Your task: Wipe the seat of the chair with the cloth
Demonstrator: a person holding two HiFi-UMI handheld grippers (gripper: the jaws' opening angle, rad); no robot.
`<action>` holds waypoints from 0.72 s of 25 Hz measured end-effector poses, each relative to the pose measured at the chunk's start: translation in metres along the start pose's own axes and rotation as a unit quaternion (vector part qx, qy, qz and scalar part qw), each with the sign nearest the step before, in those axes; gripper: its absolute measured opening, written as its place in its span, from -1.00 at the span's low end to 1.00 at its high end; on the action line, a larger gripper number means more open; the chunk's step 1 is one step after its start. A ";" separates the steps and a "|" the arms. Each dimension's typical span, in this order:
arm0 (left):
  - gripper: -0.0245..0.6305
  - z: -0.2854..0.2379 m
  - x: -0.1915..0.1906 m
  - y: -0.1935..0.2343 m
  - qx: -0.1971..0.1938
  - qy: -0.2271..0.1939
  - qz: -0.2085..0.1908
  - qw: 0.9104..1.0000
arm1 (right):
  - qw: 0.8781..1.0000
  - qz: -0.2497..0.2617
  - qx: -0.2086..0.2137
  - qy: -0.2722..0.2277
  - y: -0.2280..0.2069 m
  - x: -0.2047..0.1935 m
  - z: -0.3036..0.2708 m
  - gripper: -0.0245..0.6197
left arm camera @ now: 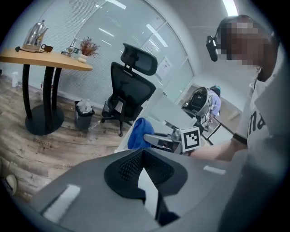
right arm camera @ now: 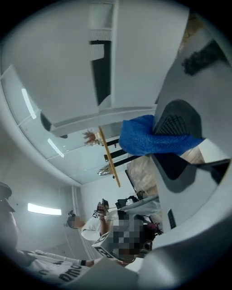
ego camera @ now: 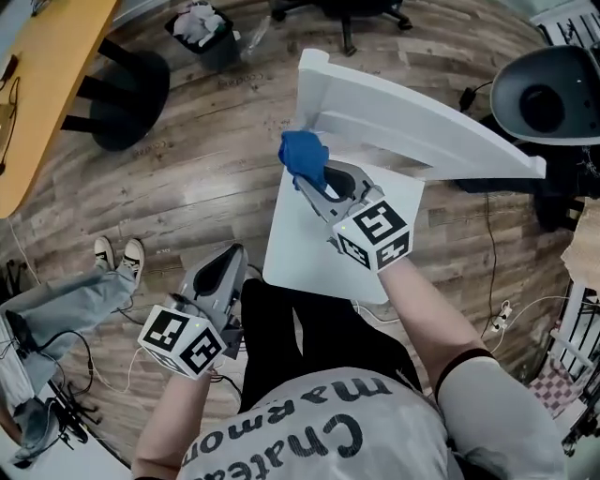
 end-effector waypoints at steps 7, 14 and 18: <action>-0.90 -0.027 -0.031 0.022 0.055 0.015 0.036 0.998 | 0.985 -0.012 -0.067 0.157 -0.047 -0.086 -0.057 -0.65; -0.90 -0.046 -0.069 0.025 0.019 0.060 0.095 0.994 | 0.947 0.033 -0.086 0.307 -0.057 -0.120 -0.107 -0.65; -0.90 -0.046 -0.075 0.032 0.014 0.067 0.097 0.993 | 0.932 0.074 -0.136 0.326 -0.052 -0.135 -0.127 -0.65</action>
Point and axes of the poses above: the fingertips, and each gripper's own axes: z backward along the fingers, y to its left, x out of its top, the point moved 9 cm from there along z, backward along the fingers, and after that the axes turned 3 degrees about -z, right-handed, at the moved point
